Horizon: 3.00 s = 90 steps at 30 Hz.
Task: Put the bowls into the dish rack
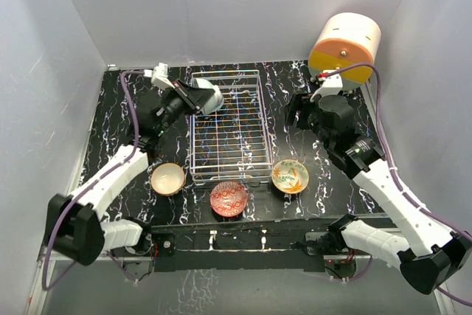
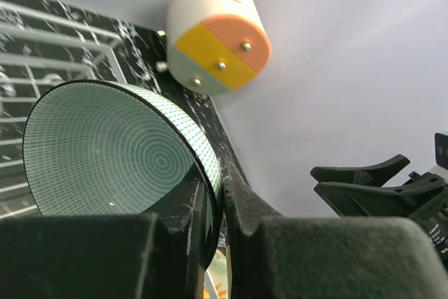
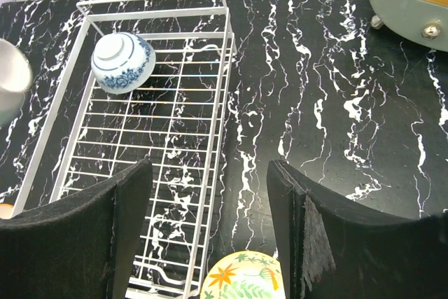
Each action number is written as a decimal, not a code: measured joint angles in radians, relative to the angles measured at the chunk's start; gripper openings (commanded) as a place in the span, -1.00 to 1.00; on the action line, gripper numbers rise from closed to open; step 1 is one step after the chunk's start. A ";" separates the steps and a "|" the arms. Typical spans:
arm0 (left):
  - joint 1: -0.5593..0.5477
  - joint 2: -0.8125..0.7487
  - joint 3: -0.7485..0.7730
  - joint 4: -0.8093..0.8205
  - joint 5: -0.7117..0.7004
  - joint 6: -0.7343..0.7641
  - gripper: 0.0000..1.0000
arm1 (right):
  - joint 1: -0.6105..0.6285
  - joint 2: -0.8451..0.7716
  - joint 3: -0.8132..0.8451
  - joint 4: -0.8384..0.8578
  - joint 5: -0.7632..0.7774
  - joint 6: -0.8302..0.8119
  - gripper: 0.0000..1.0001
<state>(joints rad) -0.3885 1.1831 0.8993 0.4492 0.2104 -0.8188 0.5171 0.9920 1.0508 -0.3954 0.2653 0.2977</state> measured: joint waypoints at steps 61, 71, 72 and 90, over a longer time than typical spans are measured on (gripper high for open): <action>-0.124 0.744 -0.049 0.694 0.180 -0.485 -0.31 | -0.110 -0.035 0.000 -0.066 -0.058 -0.013 0.46; -0.125 0.690 -0.109 0.652 0.132 -0.442 -0.66 | -0.114 -0.035 0.000 -0.066 -0.064 -0.012 0.46; -0.124 0.685 -0.114 0.657 0.127 -0.442 -0.82 | -0.114 -0.035 0.000 -0.066 -0.064 -0.012 0.45; -0.119 0.787 -0.035 0.809 0.150 -0.575 -1.00 | -0.124 -0.035 0.000 -0.067 -0.075 -0.009 0.46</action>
<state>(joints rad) -0.5072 1.9697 0.8646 1.2587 0.3599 -1.3941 0.3931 0.9569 1.0508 -0.4622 0.1905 0.2886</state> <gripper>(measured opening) 0.066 0.725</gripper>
